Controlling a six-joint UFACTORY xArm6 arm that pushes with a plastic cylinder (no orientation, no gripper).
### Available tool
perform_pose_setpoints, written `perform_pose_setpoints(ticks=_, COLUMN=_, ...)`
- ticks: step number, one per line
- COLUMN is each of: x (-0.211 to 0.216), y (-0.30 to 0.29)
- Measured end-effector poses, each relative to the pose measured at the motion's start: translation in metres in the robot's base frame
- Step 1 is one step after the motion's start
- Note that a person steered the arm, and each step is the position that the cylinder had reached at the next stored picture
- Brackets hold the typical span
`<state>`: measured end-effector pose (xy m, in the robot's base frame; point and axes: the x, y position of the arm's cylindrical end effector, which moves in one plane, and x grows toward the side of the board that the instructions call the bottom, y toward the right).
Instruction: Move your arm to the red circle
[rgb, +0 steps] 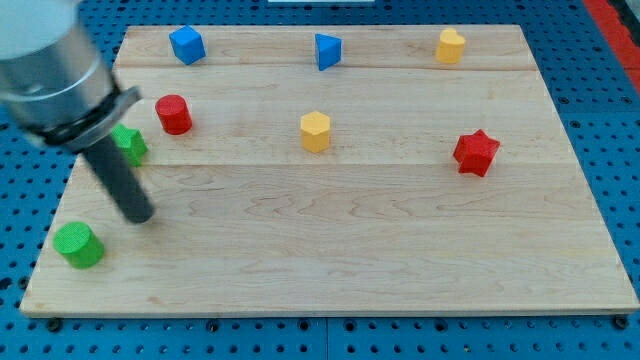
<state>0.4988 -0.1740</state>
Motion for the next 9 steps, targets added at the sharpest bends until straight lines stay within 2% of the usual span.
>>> perform_pose_setpoints(ticks=1, x=-0.041, y=0.044)
perform_pose_setpoints(ticks=4, x=-0.108, y=0.09)
perform_pose_setpoints(ticks=8, x=-0.116, y=0.101)
perform_pose_setpoints(ticks=9, x=-0.137, y=0.116)
